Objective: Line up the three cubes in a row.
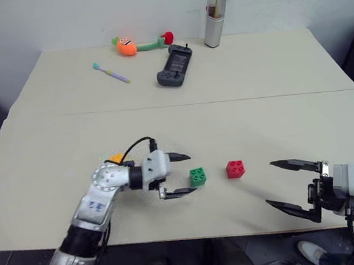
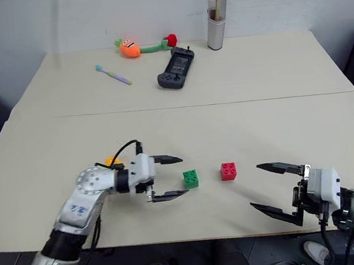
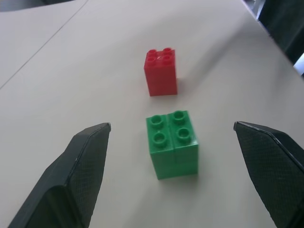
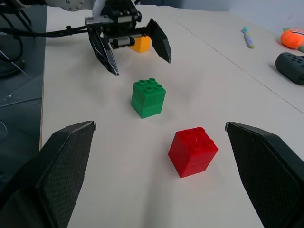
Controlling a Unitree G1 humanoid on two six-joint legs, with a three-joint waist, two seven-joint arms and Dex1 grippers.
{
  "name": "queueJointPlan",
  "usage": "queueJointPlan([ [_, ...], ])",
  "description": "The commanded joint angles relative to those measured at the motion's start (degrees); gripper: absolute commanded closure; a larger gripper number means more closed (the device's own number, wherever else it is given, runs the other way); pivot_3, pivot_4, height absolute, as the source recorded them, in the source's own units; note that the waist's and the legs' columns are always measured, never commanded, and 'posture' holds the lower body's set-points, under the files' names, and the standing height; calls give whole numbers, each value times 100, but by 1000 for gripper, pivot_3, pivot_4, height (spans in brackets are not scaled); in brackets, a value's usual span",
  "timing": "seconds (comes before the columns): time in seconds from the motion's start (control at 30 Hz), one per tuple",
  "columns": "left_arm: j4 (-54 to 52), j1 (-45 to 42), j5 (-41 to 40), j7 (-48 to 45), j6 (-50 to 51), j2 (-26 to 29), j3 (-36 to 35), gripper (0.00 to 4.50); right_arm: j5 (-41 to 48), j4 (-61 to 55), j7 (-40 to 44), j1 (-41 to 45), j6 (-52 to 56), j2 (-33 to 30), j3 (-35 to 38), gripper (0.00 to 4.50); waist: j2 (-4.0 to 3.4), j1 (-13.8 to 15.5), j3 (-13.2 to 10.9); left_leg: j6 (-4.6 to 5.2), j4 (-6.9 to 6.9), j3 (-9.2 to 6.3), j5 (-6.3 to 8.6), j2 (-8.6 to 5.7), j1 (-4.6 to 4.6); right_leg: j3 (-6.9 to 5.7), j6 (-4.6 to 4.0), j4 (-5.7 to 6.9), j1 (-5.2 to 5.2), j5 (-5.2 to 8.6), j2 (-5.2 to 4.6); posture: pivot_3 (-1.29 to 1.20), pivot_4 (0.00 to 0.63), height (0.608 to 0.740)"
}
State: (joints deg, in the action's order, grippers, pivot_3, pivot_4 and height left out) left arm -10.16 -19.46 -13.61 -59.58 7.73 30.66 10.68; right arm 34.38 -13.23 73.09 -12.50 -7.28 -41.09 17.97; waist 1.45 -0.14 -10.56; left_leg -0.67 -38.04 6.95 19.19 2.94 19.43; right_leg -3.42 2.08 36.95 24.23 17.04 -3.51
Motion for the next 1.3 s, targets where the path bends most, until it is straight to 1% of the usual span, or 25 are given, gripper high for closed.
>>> queueJointPlan([
  [0.03,-771,477,-660,12,178,267,-725,124,49,118,173,195,-76,-1,-83,0,0,1,0,1,0,0,0,0,0,0,0,-1,-1,0,0,0,150,740],
  [0.1,-1029,890,-1010,-12,227,453,-1208,124,62,216,246,345,-107,34,-144,0,1,-37,-1,1,1,3,2,5,-1,3,-1,-1,-1,1,1,0,150,740],
  [0.17,-1112,1576,-1254,-48,342,747,-1896,124,73,309,299,543,-170,98,-229,0,0,-71,0,0,2,2,3,9,-4,3,-4,0,0,2,4,0,150,740],
  [0.2,-1069,1903,-1398,-27,352,814,-2268,54,80,333,315,633,-189,139,-266,0,0,-95,0,0,4,2,3,11,-5,2,-6,2,0,3,4,0,150,740],
  [0.3,-470,2718,-1832,334,538,705,-3476,54,144,271,232,832,-56,266,-403,0,0,-122,-1,14,7,0,11,12,-9,0,-9,2,0,5,3,0,150,740],
  [0.37,82,3058,-1871,399,506,732,-4031,54,135,256,192,923,-80,354,-459,0,1,-127,-1,22,7,-3,16,14,-9,-3,-10,2,-1,6,3,0,150,740],
  [0.47,931,3497,-1918,263,506,907,-4703,54,77,177,115,1056,-109,455,-539,0,2,-131,-1,26,7,-3,24,13,-8,-6,-12,-1,0,7,2,0,150,740],
  [0.53,1517,3672,-1733,150,280,1095,-4912,54,45,121,31,1104,-104,498,-594,0,4,-132,-1,26,7,-4,31,14,-7,-9,-14,-4,1,8,2,0,150,740],
  [0.63,2122,3592,-1567,-59,-8,1336,-4859,54,2,89,-44,1125,-98,521,-625,0,4,-78,-1,28,7,-5,37,12,-3,-13,-16,-6,6,9,-5,0,150,740],
  [0.7,2287,3285,-1544,-166,-79,1460,-4689,54,-15,94,-85,1144,-79,513,-614,0,5,-15,0,31,7,-5,39,12,-1,-13,-16,-7,6,9,-9,0,150,740],
  [0.77,2113,2752,-1544,-255,40,1555,-4307,54,-58,56,-147,1103,-69,494,-590,0,6,56,0,31,7,-6,41,12,1,-15,-16,-8,6,9,-11,0,150,740],
  [0.8,2184,2452,-1393,-430,-87,1657,-4029,54,-74,8,-183,1047,-67,482,-563,0,7,78,1,32,7,-8,41,10,2,-17,-16,-8,5,9,-16,0,150,740],
  [0.9,2757,1441,-1107,-629,-352,1813,-3505,54,-84,-101,-262,949,-41,433,-478,0,10,118,3,29,7,-7,41,10,7,-19,-17,-8,8,8,-15,0,150,740],
  [0.97,3010,936,-1071,-731,-335,1791,-3239,54,-69,-142,-290,922,-34,400,-432,0,9,93,4,27,8,-3,42,11,10,-18,-17,-7,11,8,-13,0,150,740],
  [1.03,3173,540,-969,-916,-337,1771,-2925,54,-79,-166,-336,903,-41,376,-399,0,9,-2,4,25,8,9,43,13,13,-13,-16,-4,17,8,-6,0,150,740],
  [1.17,3810,-330,-702,-1090,-491,1515,-2340,54,-125,-317,-513,741,-32,368,-301,0,10,-35,3,5,3,18,30,14,13,-13,-14,2,21,7,2,0,150,740],
  [1.23,3999,-511,-550,-1270,-696,1361,-2047,54,-156,-459,-638,566,-47,394,-241,0,10,-15,3,6,3,17,29,11,12,-14,-14,7,21,7,3,0,150,740],
  [1.3,4154,-660,-449,-1228,-896,1230,-1945,54,-165,-522,-727,464,-61,405,-198,0,10,-26,3,-8,2,18,22,12,10,-12,-14,8,21,7,6,0,150,740],
])
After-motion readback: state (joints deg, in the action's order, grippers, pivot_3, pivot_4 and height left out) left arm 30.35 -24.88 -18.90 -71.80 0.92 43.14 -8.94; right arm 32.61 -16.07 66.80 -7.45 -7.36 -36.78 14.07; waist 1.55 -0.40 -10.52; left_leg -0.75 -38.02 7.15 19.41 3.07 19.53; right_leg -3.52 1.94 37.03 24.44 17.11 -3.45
